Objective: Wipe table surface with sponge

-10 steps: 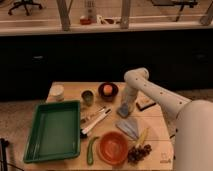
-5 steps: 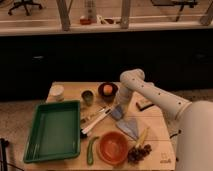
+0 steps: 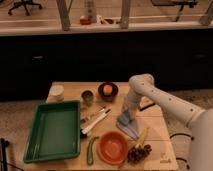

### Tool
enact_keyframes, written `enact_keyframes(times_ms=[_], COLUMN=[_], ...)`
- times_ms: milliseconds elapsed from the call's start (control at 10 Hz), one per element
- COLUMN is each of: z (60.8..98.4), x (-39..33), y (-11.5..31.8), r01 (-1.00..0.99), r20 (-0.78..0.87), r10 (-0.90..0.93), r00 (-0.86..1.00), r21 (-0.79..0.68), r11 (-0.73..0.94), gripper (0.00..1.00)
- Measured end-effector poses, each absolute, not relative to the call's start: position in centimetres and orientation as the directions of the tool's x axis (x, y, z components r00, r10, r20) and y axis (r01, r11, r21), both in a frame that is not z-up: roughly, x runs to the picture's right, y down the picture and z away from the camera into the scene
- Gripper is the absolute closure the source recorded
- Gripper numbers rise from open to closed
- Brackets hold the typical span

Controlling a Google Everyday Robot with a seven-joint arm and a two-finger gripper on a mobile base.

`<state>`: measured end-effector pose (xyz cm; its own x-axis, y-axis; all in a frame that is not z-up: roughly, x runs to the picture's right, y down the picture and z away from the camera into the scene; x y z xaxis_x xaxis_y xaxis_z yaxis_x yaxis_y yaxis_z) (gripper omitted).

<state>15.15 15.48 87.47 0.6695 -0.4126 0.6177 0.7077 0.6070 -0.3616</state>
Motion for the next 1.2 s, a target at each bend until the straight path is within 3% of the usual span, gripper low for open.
enact_keyframes(times_ms=[600,1200], z=[89.9,89.1], x=[16.8,10.5], y=[11.7,11.0], r01=[0.652,0.725], r20=[0.553,0.61], r10=[-0.405,-0.463], r00=[0.728,0.643], r21=[-0.376,-0.291], r11=[0.659,0.624], gripper=[1.0,1.0])
